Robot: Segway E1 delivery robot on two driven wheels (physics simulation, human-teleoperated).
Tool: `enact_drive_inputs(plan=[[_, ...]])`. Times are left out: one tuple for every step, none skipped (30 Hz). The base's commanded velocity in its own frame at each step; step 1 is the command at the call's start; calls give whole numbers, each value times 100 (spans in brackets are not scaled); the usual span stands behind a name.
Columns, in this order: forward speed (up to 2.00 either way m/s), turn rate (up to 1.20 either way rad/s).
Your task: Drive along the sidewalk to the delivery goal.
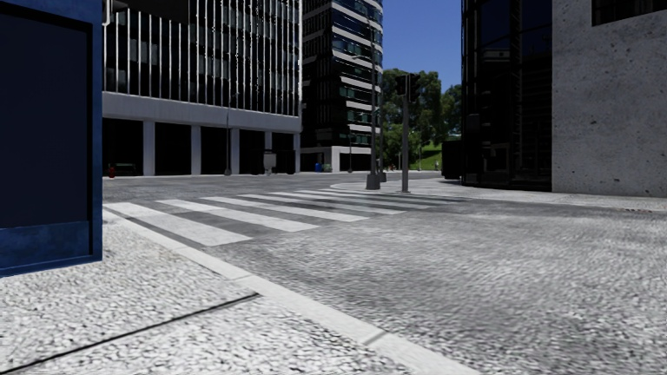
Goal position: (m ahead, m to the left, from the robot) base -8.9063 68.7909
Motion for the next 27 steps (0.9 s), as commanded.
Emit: enact_drive_inputs(plan=[[0,40],[0,40],[0,42],[0,44],[0,48],[0,48],[0,49],[0,49],[0,50],[0,50],[0,50],[0,50],[0,50],[0,50],[0,50],[0,50],[0,50],[0,50],[0,50],[0,50],[0,50],[0,50],[0,50],[0,50],[0,50],[0,50],[0,50]])
